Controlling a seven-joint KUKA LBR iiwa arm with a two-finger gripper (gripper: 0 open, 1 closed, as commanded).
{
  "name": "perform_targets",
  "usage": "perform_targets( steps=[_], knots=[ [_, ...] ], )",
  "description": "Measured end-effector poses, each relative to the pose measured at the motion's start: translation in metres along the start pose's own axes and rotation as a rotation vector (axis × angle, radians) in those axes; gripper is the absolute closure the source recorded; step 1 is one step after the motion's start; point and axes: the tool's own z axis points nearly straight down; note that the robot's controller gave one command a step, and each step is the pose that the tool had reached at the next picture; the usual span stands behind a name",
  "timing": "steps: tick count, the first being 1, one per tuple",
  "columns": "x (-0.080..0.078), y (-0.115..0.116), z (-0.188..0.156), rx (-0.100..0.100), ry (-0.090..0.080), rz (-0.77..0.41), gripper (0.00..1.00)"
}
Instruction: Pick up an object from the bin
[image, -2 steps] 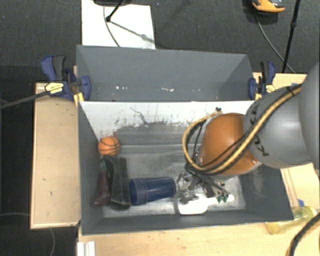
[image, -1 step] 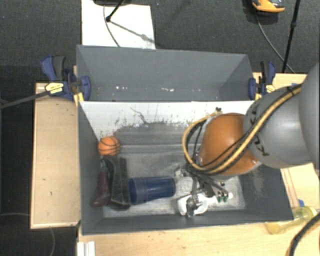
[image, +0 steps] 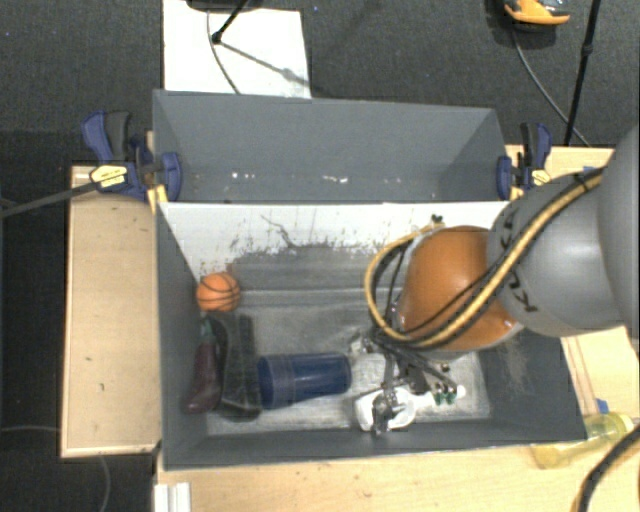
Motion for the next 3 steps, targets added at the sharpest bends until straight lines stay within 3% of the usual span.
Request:
perform_targets(
  steps=[1, 2, 3],
  knots=[
    [-0.017, -0.006, 0.020, 0.001, -0.009, -0.138, 1.00],
    [-0.017, -0.006, 0.020, 0.001, -0.009, -0.138, 1.00],
    [-0.015, -0.007, -0.144, 0.002, -0.007, -0.211, 1.00]
  ],
)
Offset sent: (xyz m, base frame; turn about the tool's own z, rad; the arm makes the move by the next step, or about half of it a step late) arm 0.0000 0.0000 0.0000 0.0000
